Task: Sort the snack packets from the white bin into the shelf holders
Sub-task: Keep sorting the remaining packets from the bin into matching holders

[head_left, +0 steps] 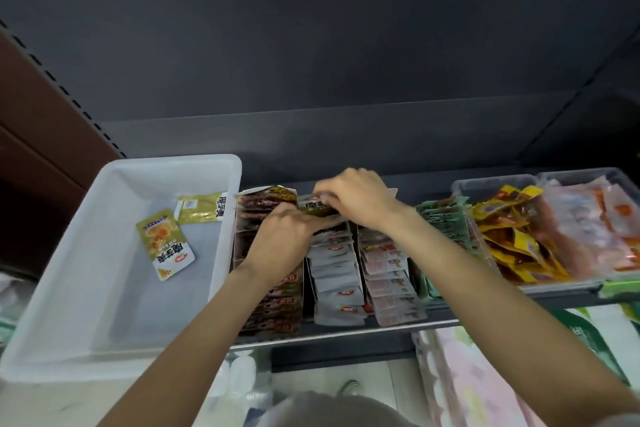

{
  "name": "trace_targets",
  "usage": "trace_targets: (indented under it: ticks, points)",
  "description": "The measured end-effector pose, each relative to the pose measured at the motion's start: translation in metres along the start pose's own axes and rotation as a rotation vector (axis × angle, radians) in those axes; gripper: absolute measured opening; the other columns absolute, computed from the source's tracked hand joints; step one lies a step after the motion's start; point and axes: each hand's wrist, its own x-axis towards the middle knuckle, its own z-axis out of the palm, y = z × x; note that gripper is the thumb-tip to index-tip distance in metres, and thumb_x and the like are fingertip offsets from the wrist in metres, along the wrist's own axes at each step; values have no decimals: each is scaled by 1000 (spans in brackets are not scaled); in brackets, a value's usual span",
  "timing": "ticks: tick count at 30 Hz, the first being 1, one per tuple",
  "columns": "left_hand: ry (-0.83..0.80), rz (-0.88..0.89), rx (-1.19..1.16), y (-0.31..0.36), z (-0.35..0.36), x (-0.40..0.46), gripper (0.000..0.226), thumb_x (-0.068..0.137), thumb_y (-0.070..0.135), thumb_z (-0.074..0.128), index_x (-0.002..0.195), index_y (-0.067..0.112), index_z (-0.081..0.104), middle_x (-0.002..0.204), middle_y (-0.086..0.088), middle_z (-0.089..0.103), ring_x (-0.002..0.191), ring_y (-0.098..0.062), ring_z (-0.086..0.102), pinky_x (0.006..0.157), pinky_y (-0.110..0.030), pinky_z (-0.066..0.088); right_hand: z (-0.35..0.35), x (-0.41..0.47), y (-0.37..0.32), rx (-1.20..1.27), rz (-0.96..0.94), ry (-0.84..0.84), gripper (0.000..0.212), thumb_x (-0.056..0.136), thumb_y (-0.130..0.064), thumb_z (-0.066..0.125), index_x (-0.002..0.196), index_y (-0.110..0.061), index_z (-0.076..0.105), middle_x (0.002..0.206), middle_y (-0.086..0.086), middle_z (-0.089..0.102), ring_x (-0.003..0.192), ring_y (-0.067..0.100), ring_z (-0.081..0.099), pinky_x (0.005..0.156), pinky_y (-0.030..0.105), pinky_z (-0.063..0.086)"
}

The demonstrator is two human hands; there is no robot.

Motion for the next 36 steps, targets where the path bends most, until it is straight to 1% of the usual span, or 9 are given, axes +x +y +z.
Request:
trace_targets:
  ticks: [5, 8, 11, 15, 20, 23, 29, 34, 36]
  points:
    - [21, 55, -43, -5, 6, -4, 56, 64, -7, 73, 109, 25, 70, 79, 7, 72, 63, -13, 61, 79, -24, 43, 31, 6, 2, -12, 149, -121, 21, 90, -15, 55, 97, -27, 71, 97, 3, 71, 93, 29, 62, 72, 34, 43]
    - [101, 116, -126, -11, 4, -15, 42, 75, 0, 69, 112, 19, 69, 101, 5, 72, 85, -12, 65, 89, -23, 39, 35, 4, 3, 4, 169, -123, 20, 92, -21, 58, 104, -26, 73, 106, 1, 70, 101, 25, 62, 84, 35, 42]
    - [248, 139, -217, -36, -10, -40, 29, 86, 7, 60, 112, 17, 69, 117, 5, 66, 107, -10, 61, 96, -24, 42, 20, 1, -9, 58, 159, 60, 25, 94, -26, 58, 116, -19, 68, 112, 0, 67, 103, 21, 61, 88, 35, 43]
    - [486, -134, -105, -94, -29, -95, 25, 87, 13, 56, 107, 12, 71, 106, 1, 70, 98, -15, 62, 87, -27, 48, 4, 11, -74, 201, 33, 372, 21, 94, -17, 56, 110, -18, 69, 98, -2, 68, 89, 17, 62, 76, 32, 48]
    - [147, -597, -16, -186, -1, -151, 44, 75, 31, 59, 114, 13, 62, 110, -8, 64, 98, -33, 60, 79, -37, 49, 40, 70, -156, 185, -93, 177, 24, 92, -16, 52, 111, -20, 67, 102, -2, 66, 92, 21, 61, 67, 32, 48]
    - [-223, -740, -76, -215, 18, -160, 61, 81, 39, 64, 136, 18, 44, 136, -4, 46, 122, -29, 45, 97, -39, 38, 88, 123, -184, 3, -61, -122, 30, 91, -13, 48, 119, -15, 60, 112, 4, 59, 102, 26, 57, 71, 33, 44]
    - [-351, -632, -82, -233, 45, -165, 66, 84, 62, 50, 136, 23, 37, 146, 6, 28, 135, -16, 27, 101, -32, 29, 171, 189, -183, -247, 117, -450, 43, 91, -8, 51, 134, -11, 45, 132, 13, 46, 124, 32, 43, 96, 42, 40]
    - [-425, -576, -52, -243, 45, -173, 65, 83, 60, 54, 135, 24, 39, 145, 5, 28, 134, -17, 28, 100, -34, 30, 198, 197, -173, -311, 234, -529, 50, 95, -23, 50, 139, -9, 31, 134, 19, 38, 120, 38, 47, 96, 44, 41]
    - [-437, -566, -45, -246, 47, -176, 66, 83, 58, 55, 137, 23, 37, 145, 4, 27, 135, -17, 28, 100, -35, 30, 198, 195, -181, -316, 237, -524, 46, 97, -16, 44, 140, -4, 31, 131, 20, 42, 117, 37, 50, 93, 43, 43]
